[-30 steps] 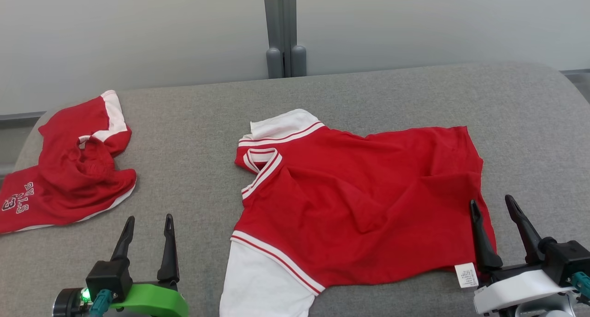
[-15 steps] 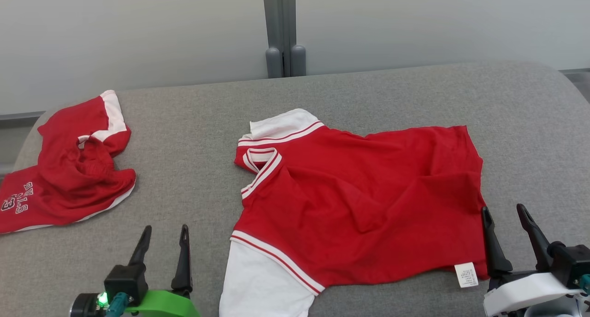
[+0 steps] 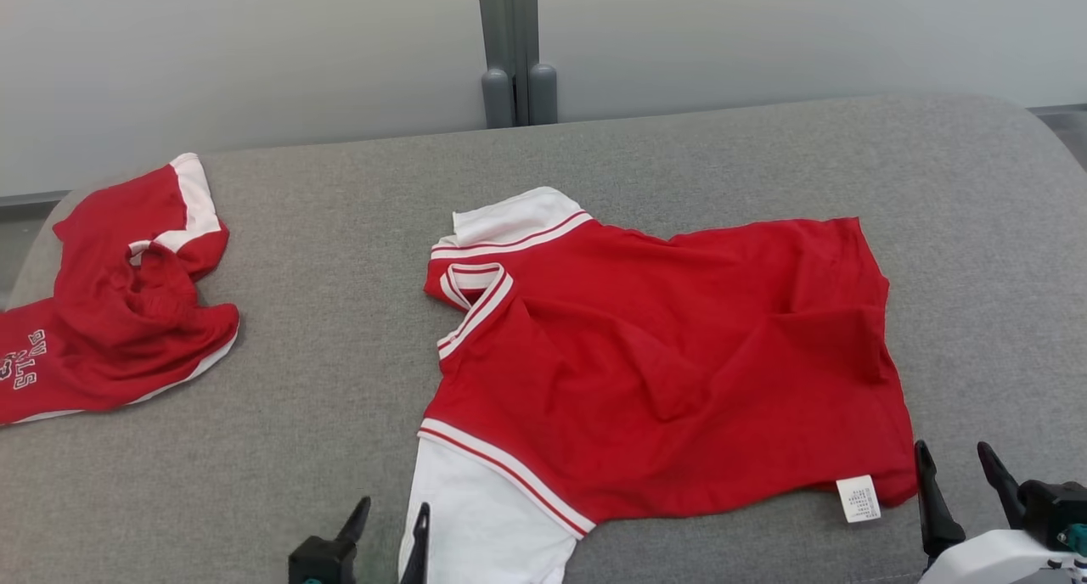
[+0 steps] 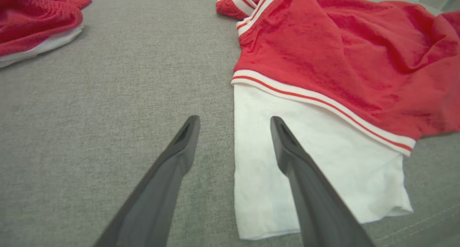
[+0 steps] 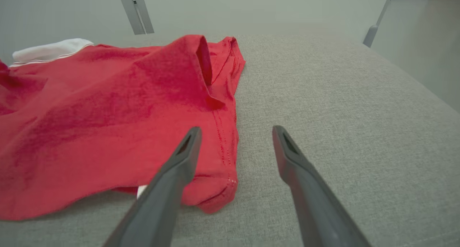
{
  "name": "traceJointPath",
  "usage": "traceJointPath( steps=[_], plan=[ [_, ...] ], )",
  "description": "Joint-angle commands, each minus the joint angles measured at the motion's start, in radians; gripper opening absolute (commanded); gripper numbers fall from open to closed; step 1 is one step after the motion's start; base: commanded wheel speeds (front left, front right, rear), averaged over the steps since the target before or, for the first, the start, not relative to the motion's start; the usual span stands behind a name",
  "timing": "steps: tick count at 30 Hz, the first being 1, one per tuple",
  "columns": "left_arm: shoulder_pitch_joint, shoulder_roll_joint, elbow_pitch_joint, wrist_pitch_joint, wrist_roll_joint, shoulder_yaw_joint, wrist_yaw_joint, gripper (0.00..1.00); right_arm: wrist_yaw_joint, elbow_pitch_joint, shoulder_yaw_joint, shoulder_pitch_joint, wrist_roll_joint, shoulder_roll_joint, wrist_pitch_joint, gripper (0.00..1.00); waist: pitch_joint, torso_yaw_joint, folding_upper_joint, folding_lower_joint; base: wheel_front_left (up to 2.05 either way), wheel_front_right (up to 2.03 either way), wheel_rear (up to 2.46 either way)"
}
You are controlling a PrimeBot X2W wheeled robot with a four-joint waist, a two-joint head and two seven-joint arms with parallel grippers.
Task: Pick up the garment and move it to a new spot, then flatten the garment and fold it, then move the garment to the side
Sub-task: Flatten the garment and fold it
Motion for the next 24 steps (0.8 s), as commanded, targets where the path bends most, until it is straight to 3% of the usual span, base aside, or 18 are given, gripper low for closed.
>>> traceJointPath(
  steps=[1, 12, 24],
  plan=[
    [-0.01, 0.003, 0.017, -0.001, -0.004, -0.013, -0.003, 1.0, -0.002, 0.02, -0.001, -0.018, -0.002, 0.0, -0.003, 1.0, 0.01, 0.0, 0.0, 0.0, 0.0, 0.0, 0.0],
    [-0.072, 0.003, 0.141, 0.0, -0.037, -0.078, -0.001, 1.0, -0.002, 0.192, 0.045, -0.09, 0.035, 0.008, -0.003, 1.0, 0.059, 0.002, 0.0, 0.0, 0.0, 0.0, 0.0],
    [-0.071, 0.001, 0.177, 0.002, -0.06, -0.143, -0.005, 1.0, -0.002, 0.238, 0.073, -0.125, 0.075, 0.016, -0.003, 1.0, 0.081, -0.002, 0.0, 0.0, 0.0, 0.0, 0.0]
  ],
)
